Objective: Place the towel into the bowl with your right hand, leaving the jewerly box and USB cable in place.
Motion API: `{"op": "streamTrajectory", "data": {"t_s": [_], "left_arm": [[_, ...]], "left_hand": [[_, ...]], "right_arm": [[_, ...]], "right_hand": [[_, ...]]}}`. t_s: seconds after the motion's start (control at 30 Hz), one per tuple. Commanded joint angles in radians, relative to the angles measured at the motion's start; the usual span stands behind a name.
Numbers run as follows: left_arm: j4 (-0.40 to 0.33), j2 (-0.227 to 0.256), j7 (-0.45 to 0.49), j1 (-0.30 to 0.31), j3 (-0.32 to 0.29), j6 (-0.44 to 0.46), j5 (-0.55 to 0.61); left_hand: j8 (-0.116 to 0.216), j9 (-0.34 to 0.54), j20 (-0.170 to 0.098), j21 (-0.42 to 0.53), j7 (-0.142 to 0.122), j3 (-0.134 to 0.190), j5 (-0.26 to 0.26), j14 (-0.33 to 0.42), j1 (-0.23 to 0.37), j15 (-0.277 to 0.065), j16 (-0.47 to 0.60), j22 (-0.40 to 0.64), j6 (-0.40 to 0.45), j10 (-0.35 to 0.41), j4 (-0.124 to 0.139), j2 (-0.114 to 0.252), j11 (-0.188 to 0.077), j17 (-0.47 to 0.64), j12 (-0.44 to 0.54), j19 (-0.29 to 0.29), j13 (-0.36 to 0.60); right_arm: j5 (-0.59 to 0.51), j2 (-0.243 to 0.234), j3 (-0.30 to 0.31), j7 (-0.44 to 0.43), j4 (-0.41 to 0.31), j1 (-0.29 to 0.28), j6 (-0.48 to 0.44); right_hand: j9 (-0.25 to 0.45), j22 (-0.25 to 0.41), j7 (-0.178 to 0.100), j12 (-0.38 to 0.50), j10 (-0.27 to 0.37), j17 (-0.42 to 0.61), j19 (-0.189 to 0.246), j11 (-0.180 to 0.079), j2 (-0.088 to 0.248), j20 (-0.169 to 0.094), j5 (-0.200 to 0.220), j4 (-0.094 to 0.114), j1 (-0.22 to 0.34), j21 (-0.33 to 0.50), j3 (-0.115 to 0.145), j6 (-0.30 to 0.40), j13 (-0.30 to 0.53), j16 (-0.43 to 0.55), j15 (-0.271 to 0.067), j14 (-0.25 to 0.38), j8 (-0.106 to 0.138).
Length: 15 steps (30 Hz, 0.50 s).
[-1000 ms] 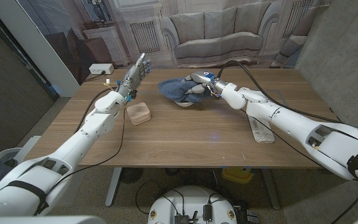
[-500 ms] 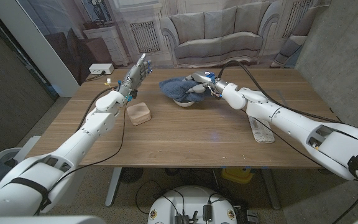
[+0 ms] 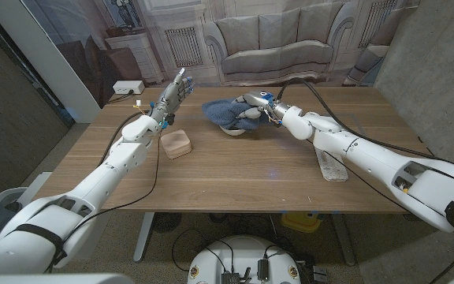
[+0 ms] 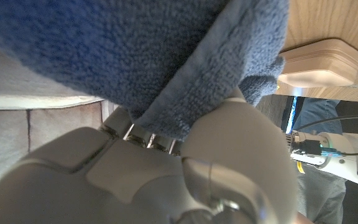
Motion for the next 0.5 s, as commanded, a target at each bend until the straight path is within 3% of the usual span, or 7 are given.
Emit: {"op": "streamTrajectory", "data": {"t_s": [0.03, 0.5], "left_arm": [[0.026, -0.008, -0.013, -0.007, 0.000, -0.007, -0.005], [0.038, -0.010, -0.025, -0.022, 0.007, -0.003, 0.001]], "left_hand": [[0.000, 0.003, 0.005, 0.008, 0.001, -0.007, -0.003, 0.006, 0.008, 0.006, 0.008, 0.005, 0.009, 0.005, -0.003, 0.004, 0.006, 0.002, 0.003, -0.003, 0.000], [0.000, 0.003, 0.005, 0.007, 0.002, -0.008, -0.003, 0.005, 0.009, 0.006, 0.008, 0.005, 0.010, 0.005, -0.003, 0.005, 0.002, 0.002, 0.003, -0.004, 0.000]], "right_arm": [[-0.011, -0.010, 0.007, 0.008, -0.027, -0.012, -0.012], [-0.033, -0.017, 0.007, 0.009, -0.044, -0.020, -0.022]], "right_hand": [[0.002, 0.000, 0.000, -0.002, -0.007, 0.003, -0.010, 0.004, -0.006, -0.135, 0.004, 0.003, -0.018, -0.004, -0.009, -0.007, 0.001, 0.003, -0.127, -0.010, -0.002], [0.001, -0.005, 0.006, -0.010, -0.065, 0.005, -0.054, 0.009, -0.021, -0.126, 0.012, 0.012, -0.055, -0.028, -0.027, -0.049, 0.002, -0.002, -0.124, -0.073, -0.004]]}}
